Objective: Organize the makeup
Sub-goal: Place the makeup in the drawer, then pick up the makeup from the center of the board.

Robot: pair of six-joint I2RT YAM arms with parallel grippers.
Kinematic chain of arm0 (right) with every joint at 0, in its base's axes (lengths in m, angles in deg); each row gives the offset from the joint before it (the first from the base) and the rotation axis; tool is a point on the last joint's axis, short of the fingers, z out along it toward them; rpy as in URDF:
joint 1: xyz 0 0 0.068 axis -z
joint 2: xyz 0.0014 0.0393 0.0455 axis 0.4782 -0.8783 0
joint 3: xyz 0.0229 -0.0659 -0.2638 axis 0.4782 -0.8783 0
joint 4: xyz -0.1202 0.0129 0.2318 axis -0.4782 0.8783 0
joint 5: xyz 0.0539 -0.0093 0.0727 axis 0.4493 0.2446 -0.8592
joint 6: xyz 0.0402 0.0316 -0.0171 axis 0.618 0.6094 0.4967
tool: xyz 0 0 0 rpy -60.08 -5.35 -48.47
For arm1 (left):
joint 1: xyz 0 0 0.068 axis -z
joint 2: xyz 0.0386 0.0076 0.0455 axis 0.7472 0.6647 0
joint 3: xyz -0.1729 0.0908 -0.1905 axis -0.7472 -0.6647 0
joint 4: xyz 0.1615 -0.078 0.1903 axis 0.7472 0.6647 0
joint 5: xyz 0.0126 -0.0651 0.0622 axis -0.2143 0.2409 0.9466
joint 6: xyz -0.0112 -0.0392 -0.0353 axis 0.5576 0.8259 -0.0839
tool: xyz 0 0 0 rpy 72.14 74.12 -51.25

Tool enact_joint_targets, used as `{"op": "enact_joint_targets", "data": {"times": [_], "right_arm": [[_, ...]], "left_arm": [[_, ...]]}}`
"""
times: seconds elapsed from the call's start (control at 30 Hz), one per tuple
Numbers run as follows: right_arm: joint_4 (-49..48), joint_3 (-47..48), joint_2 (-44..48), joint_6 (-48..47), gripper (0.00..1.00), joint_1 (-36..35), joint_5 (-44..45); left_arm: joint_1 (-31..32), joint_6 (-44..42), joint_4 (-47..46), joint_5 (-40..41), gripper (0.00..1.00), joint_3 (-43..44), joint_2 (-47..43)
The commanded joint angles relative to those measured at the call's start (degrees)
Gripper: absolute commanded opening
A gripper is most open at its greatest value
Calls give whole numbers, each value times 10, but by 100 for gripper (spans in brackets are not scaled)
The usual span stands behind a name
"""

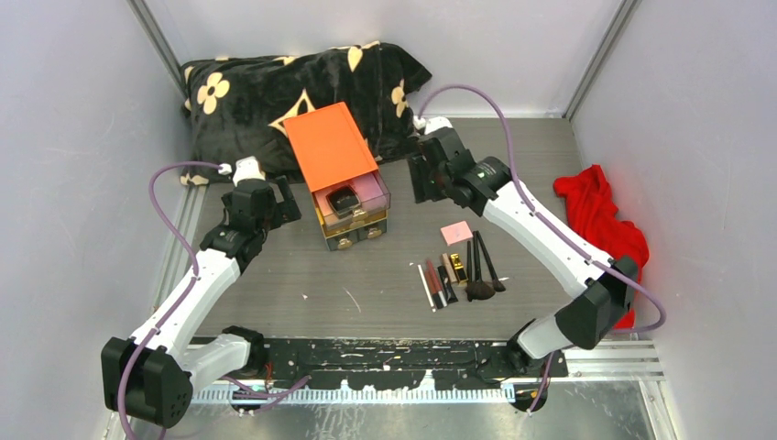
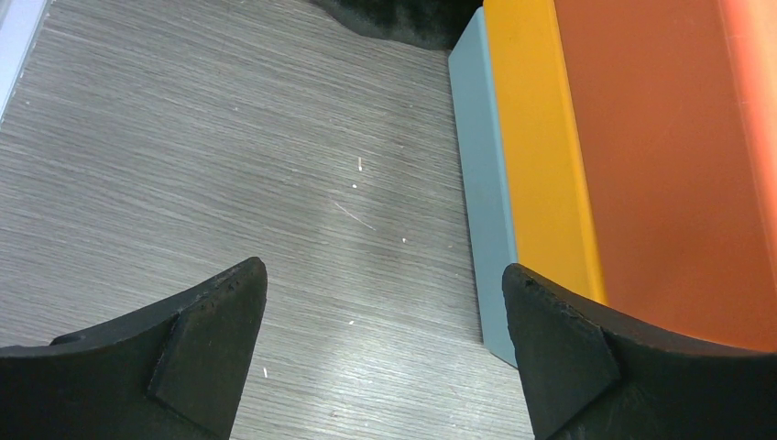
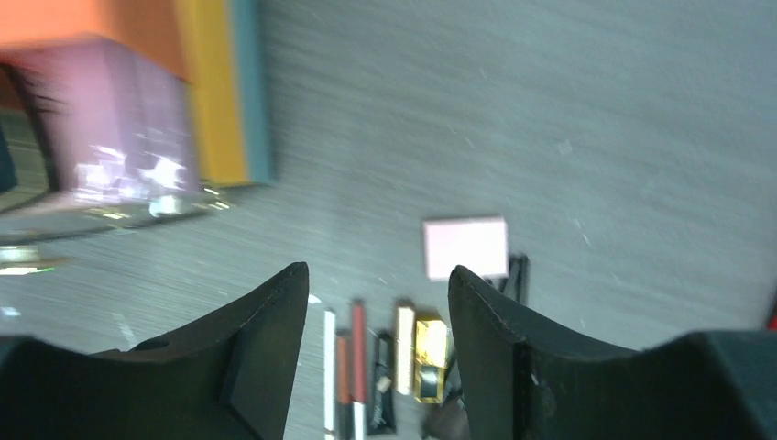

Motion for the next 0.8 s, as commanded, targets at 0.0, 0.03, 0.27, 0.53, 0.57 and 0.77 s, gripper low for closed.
{"op": "enact_joint_targets", "data": {"times": [0.0, 0.03, 0.27, 0.53, 0.57, 0.77], "right_arm": [[-13, -98, 38, 8, 63, 51, -4], [-15, -122, 40, 8, 63, 60, -8], [-53, -215, 24, 31, 73, 98, -31], [-169, -308, 27, 194, 76, 122, -108], [-200, -331, 38, 232, 78, 130, -122], [-264, -374, 28, 358, 78, 136, -95]], "left_arm": [[-2, -4, -12, 0, 100, 10, -8], [-2, -4, -12, -1, 100, 11, -7], [-2, -3, -14, -2, 100, 11, -5], [-3, -13, -46, -33, 100, 1, 2], [-2, -14, -51, -39, 100, 0, 5], [-2, -13, -72, -71, 100, -11, 11]]}}
